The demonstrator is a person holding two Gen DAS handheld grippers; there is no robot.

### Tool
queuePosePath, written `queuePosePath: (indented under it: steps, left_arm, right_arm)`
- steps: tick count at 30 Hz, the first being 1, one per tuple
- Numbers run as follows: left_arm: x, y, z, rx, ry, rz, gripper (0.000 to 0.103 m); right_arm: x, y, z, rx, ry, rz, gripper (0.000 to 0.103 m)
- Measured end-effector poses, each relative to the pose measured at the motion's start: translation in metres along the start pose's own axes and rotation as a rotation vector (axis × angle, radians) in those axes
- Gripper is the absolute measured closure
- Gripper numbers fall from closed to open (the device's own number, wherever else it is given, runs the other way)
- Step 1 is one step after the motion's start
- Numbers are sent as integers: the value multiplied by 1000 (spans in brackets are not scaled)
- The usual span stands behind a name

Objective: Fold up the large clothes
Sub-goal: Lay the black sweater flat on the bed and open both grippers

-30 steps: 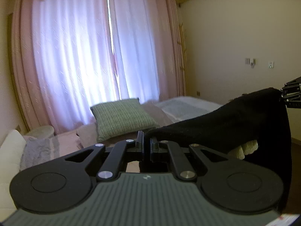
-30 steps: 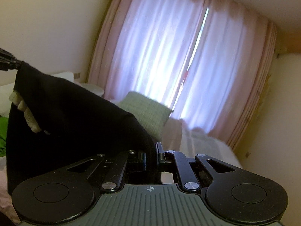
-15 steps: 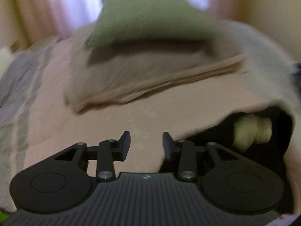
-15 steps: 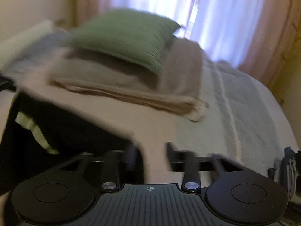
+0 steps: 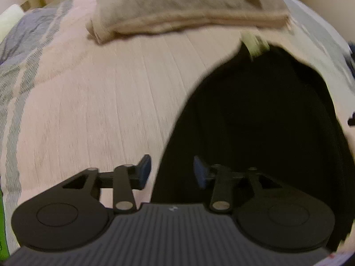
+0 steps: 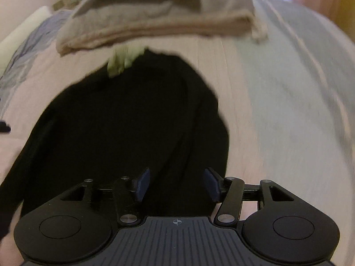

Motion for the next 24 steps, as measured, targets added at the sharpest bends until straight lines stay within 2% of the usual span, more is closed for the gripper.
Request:
queuePosePath:
  steps: [5, 8, 11, 12, 15, 17, 19, 21, 22, 23, 24]
  left_arm:
    - [47, 16, -7, 25, 41, -77, 60]
    - [66, 34, -17, -3, 69, -125, 59]
    - [79, 53, -31, 55, 2, -140, 59]
    - [79, 56, -33, 71, -7, -140, 61]
    - [75, 54, -34, 119, 23, -131, 103]
    - [68, 41, -35, 105, 66, -97, 103]
    - [61, 26, -46, 95, 62, -57, 103]
    - [50, 13, -63, 39, 65, -17, 103]
    - [44, 8, -75, 7, 60, 1, 103]
    - [36, 4, -91, -34, 43, 23, 103]
    - [30, 3, -104, -67, 28, 36, 103]
  right_arm:
    - [33, 9, -25, 11, 57, -26, 50]
    - [44, 26, -35, 40, 83, -24, 50]
    - [49, 32, -41, 76, 119, 6, 50]
    - [49, 33, -43, 88, 122, 11, 50]
    - [47, 29, -49, 99, 150, 40, 50]
    - [45, 25, -54, 125, 141, 44, 50]
    - [46, 26, -54, 112, 163, 24, 50]
    - [47, 34, -52, 101, 179, -1, 51]
    - [47, 36, -50, 99, 188, -4, 60]
    - [46, 38, -48, 86, 198, -9, 77]
    - [45, 39, -46, 77, 201, -14, 84]
Point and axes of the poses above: each gripper's, at about its wrist camera, not at the fingertips, and y roughly the way its jaws point, z to its right, x to its underside, the point moved 1 cm from there along y, roughly the way its jaws point, and after that the axes turned 1 degree about y, right-handed, at the moved point
